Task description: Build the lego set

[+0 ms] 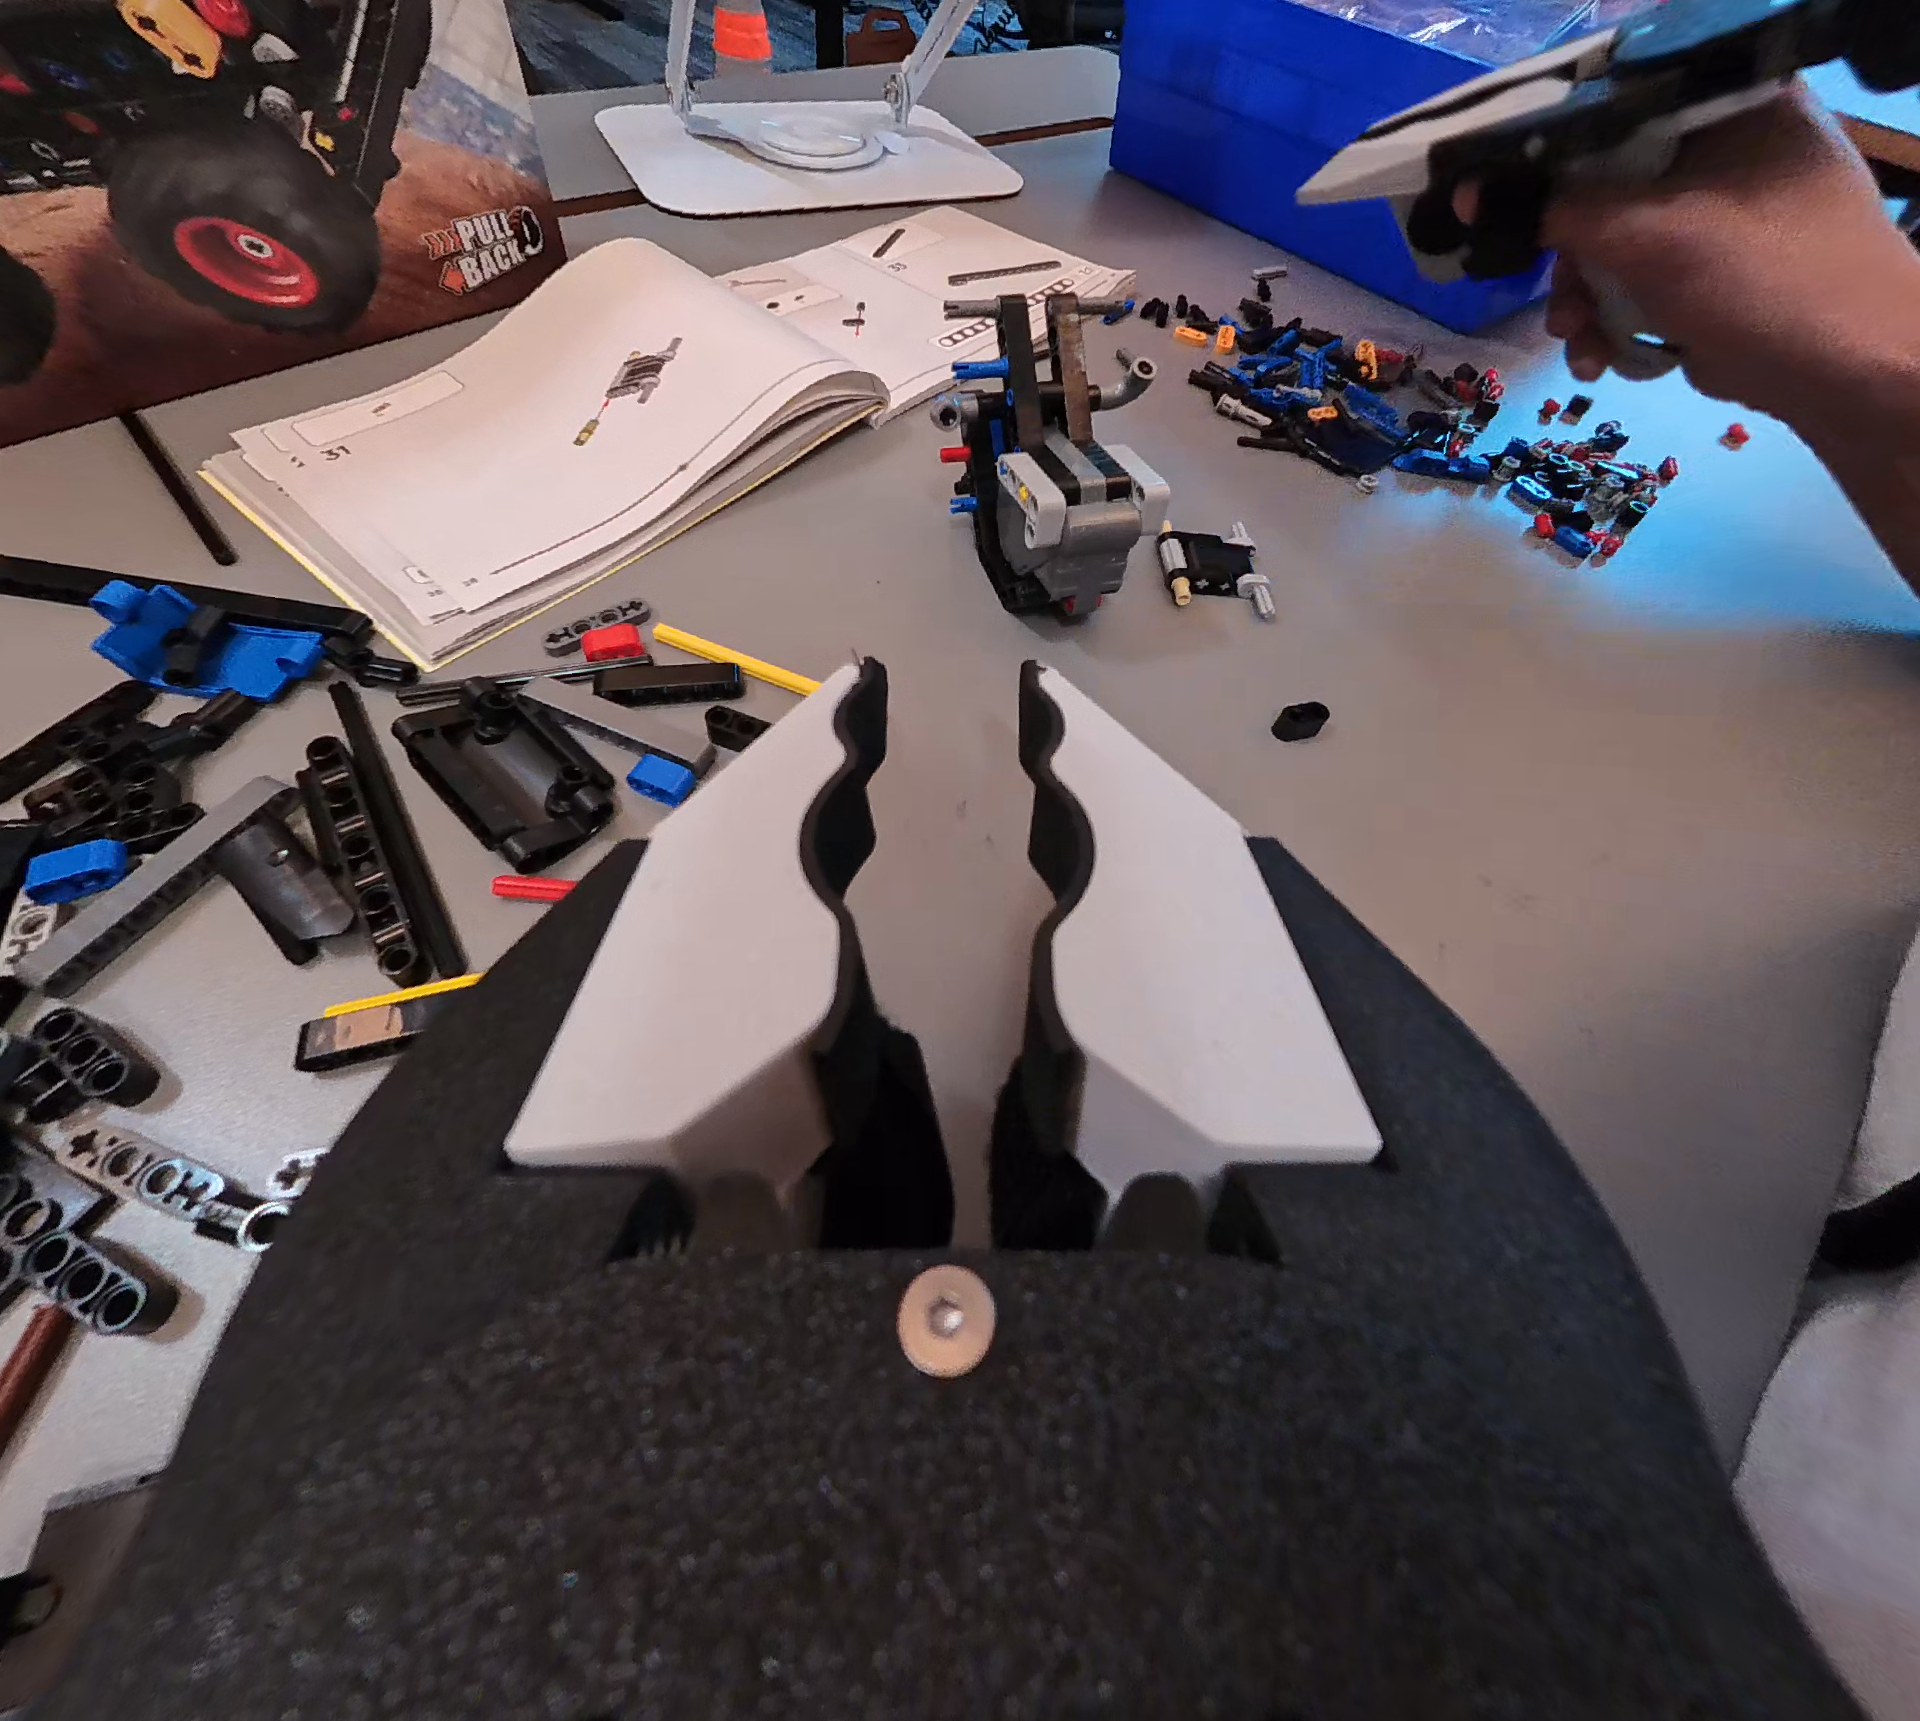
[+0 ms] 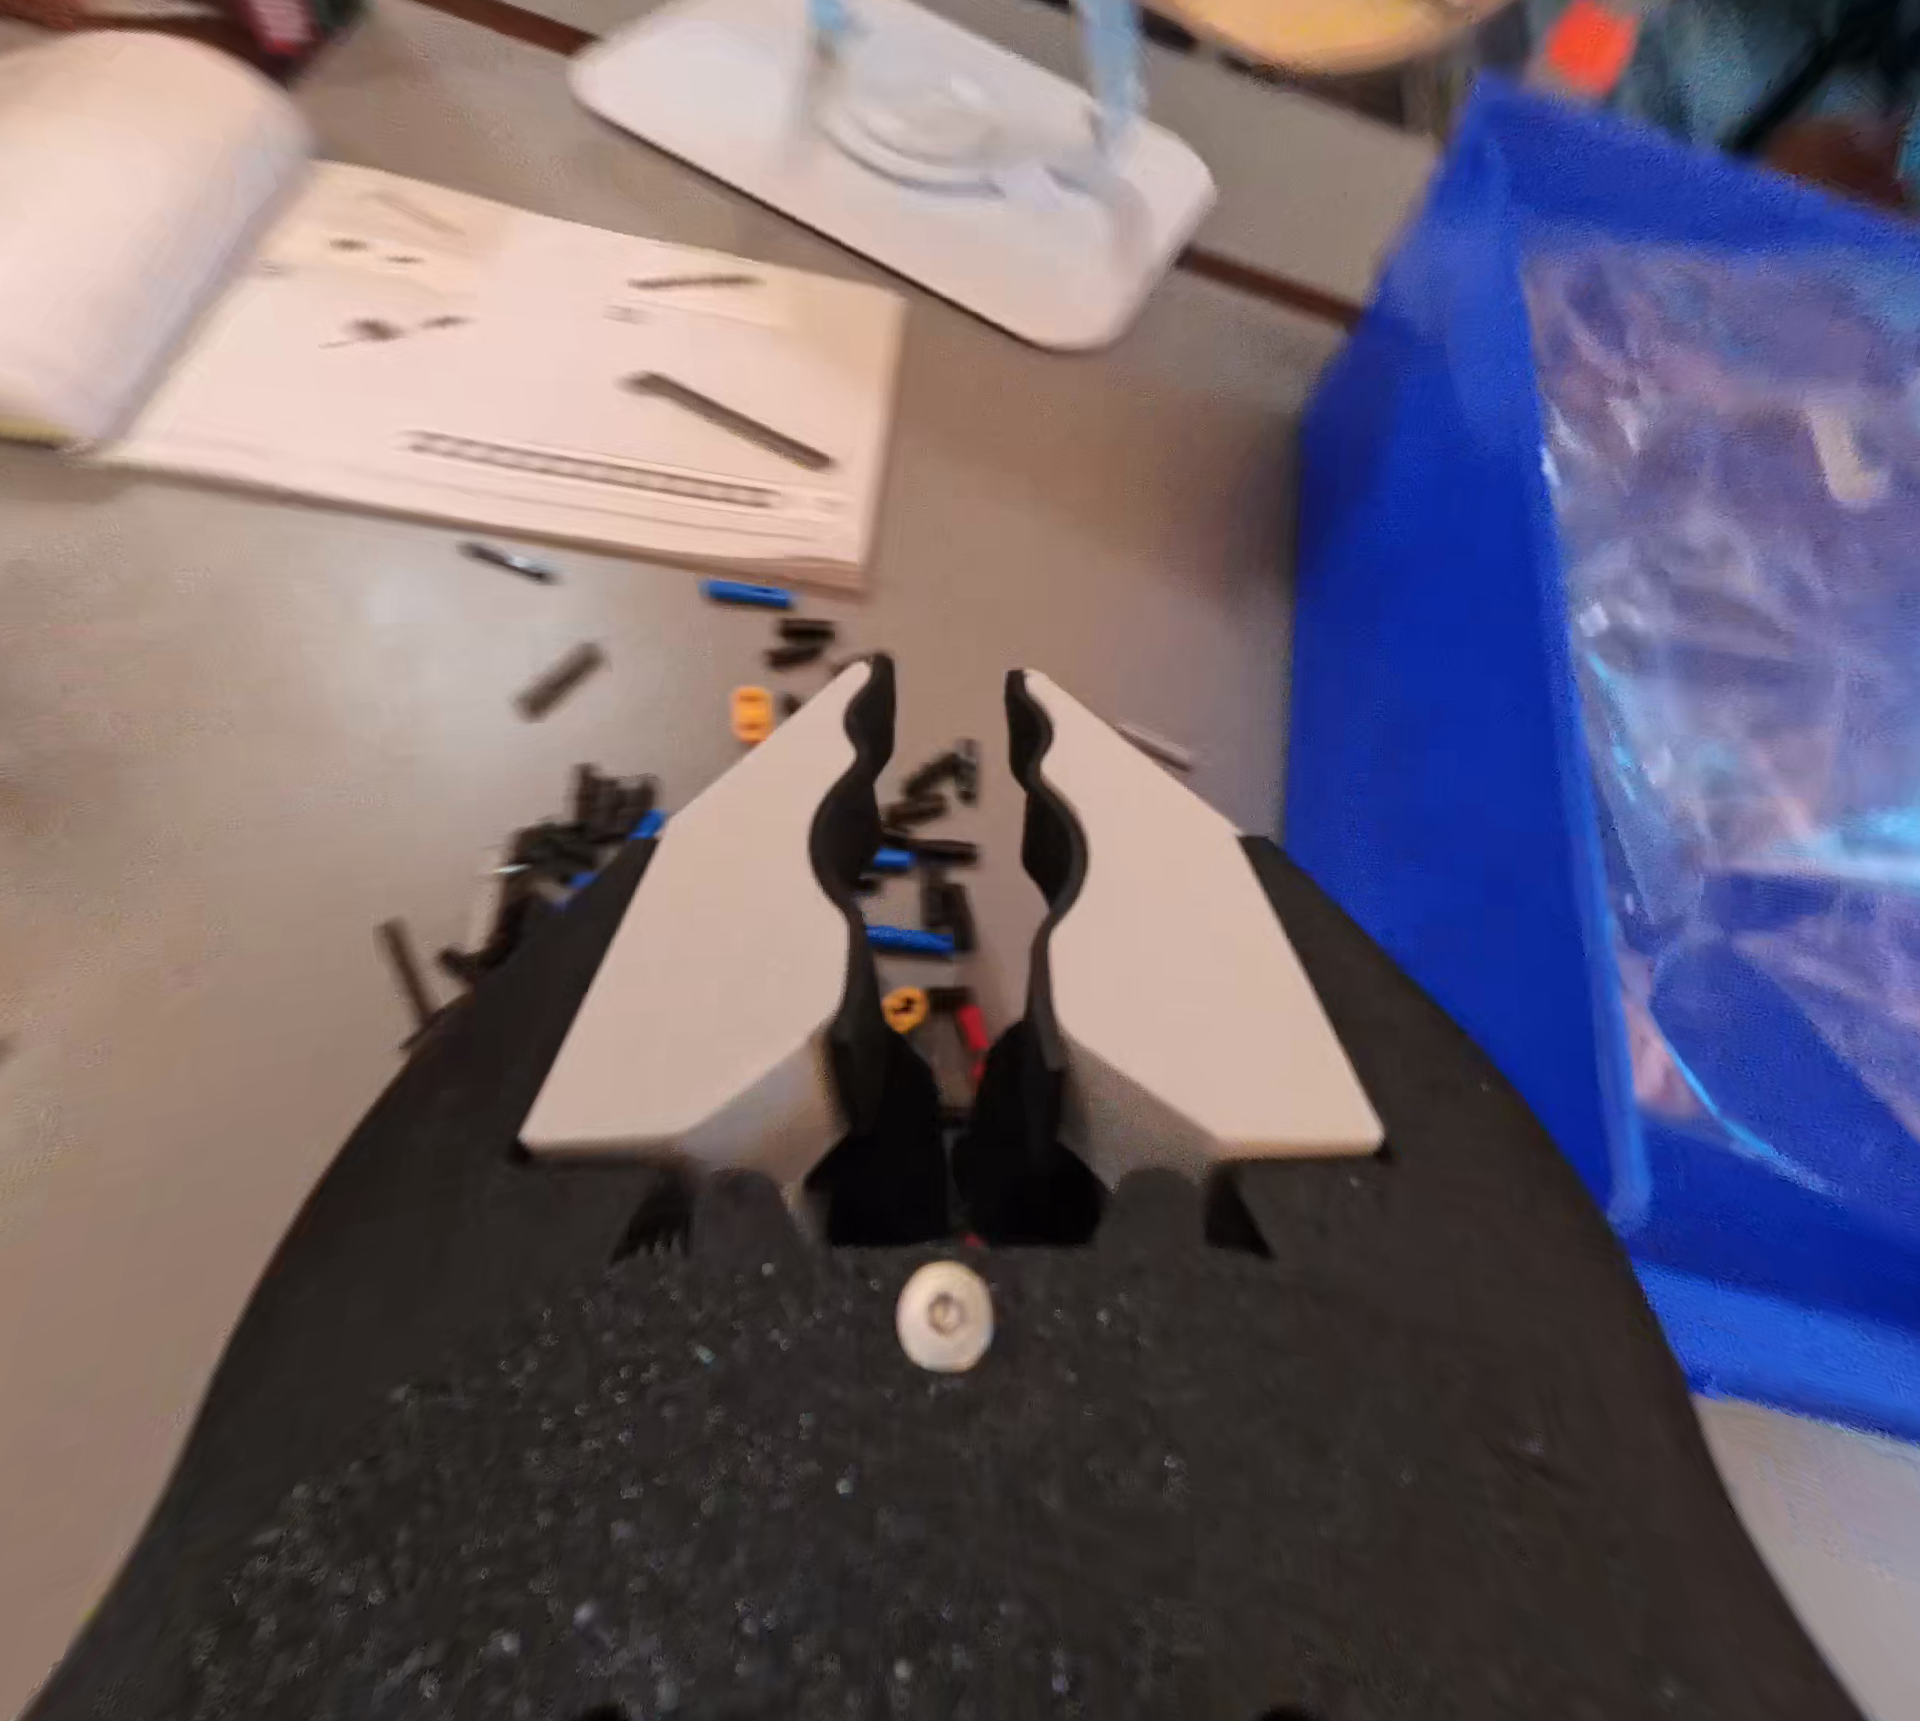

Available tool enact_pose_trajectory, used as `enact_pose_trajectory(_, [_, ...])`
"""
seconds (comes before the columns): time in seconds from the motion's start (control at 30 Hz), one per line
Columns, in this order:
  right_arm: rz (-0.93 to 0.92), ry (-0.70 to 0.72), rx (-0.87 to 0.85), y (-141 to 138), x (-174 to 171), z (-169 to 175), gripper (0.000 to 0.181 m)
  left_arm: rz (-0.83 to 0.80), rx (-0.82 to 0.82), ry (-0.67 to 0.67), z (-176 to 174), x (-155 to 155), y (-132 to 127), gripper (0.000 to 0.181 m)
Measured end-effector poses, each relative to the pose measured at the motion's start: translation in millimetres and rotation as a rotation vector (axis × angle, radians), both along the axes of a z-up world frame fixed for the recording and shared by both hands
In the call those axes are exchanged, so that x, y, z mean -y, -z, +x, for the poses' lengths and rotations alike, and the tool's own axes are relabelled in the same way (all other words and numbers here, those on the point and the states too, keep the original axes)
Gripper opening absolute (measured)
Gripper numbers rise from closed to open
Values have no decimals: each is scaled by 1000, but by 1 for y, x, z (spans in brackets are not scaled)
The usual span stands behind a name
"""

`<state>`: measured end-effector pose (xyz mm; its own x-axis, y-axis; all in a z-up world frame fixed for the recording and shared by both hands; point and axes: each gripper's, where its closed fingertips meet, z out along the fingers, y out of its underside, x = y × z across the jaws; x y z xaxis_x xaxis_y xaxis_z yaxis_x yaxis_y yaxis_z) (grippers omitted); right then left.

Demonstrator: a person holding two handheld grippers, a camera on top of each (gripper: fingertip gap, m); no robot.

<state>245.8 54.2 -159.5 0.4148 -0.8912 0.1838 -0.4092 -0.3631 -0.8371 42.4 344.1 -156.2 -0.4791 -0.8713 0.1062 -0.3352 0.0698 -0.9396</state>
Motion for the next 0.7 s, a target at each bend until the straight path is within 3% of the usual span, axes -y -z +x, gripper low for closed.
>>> enact_pose_trajectory(0.13, [154, 84, -166, 24, 19, 17, 29, 8, 6, 7, -1, 2, 0, 23])
enact_pose_trajectory(0.37, [-99, 222, -200, 53, 34, 28, 22, 1, 9, 20, -2, 3, -1, 23])
enact_pose_trajectory(0.7, [-77, 205, -227, 60, 28, 31, 4, -18, 7, 34, -3, 4, -2, 24])
